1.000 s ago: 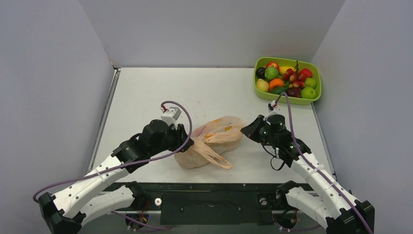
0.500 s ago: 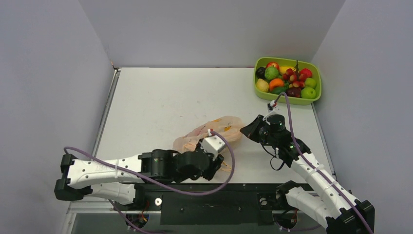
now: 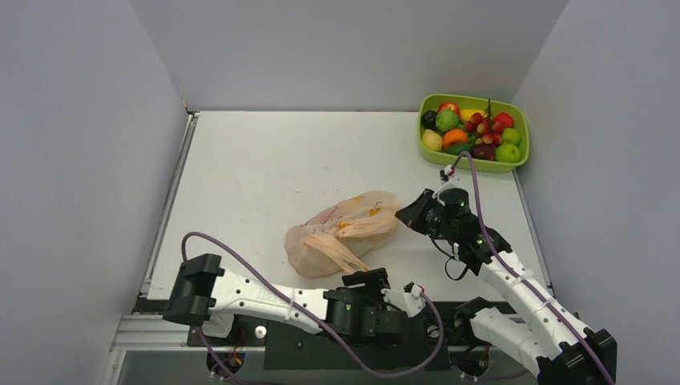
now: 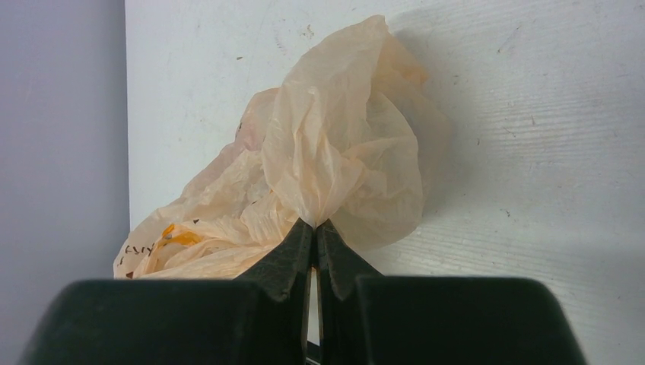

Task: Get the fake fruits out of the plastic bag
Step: Untie the plastic bag at the center of the board.

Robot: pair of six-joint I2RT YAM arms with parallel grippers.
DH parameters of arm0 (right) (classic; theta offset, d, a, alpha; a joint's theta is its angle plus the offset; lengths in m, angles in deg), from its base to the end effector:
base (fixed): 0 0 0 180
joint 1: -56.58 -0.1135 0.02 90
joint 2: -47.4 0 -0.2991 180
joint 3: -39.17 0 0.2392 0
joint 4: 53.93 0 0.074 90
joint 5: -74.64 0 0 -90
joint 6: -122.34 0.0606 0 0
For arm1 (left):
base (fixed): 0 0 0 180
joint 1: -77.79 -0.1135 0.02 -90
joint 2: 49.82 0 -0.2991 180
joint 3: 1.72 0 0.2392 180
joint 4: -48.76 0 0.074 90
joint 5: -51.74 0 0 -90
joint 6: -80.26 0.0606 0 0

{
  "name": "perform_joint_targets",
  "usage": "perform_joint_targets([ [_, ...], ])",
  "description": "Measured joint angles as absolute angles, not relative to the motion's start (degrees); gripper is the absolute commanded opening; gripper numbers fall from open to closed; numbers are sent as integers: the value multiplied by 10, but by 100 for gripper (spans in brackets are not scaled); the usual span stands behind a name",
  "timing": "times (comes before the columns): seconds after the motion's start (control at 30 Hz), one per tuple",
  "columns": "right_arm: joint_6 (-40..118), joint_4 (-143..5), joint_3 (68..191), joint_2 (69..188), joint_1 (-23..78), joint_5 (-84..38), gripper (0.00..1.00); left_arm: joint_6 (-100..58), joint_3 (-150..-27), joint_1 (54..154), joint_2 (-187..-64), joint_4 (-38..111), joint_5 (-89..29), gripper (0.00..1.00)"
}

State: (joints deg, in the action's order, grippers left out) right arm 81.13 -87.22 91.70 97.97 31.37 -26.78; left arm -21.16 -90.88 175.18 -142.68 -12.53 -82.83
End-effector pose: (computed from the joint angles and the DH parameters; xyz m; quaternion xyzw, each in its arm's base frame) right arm 0.1605 0.0888 0.2833 0.1295 0.8591 0.3626 0.3371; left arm 0.0006 -0.3259 0.2906 0.5559 0.7168 0.0526 0.4177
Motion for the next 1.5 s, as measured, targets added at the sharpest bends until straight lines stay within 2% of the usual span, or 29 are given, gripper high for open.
perform_joint_targets([
  [0.1,810,-872,917,980,314,-268,0,-197,-913,1755,-1459,-141,-866,68],
  [0.2,810,-872,917,980,314,-268,0,-191,-924,1749,-1492,-155,-920,63],
  [0.23,810,-872,917,980,314,-268,0,-190,-928,1745,-1501,-156,-933,57],
  [0.3,810,-871,917,980,314,-268,0,-193,-932,1733,-1508,-157,-952,18],
  [0.33,810,-871,916,980,314,-268,0,-199,-933,1728,-1508,-157,-957,3],
  [0.37,810,-871,916,980,314,-268,0,-203,-934,1723,-1506,-156,-965,0],
  [0.6,809,-870,914,980,314,-268,0,-257,-932,1689,-1438,-154,-976,0],
  [0.73,808,-869,914,981,314,-268,0,-296,-888,1636,-1322,-121,-933,0],
  [0.97,808,-869,914,981,316,-268,0,-390,-723,1463,-1024,-13,-780,0],
  [1.07,810,-866,912,981,323,-277,0,-446,-652,1360,-924,37,-687,0],
  [1.17,812,-859,912,983,326,-285,0,-509,-591,1249,-874,76,-573,0],
  [1.23,810,-855,912,988,326,-290,9,-548,-566,1199,-877,101,-499,0],
  [1.33,796,-868,915,999,324,-291,39,-602,-534,1149,-894,133,-406,0],
  [1.5,725,-971,991,1019,265,-200,67,-654,-511,1128,-904,162,-329,0],
])
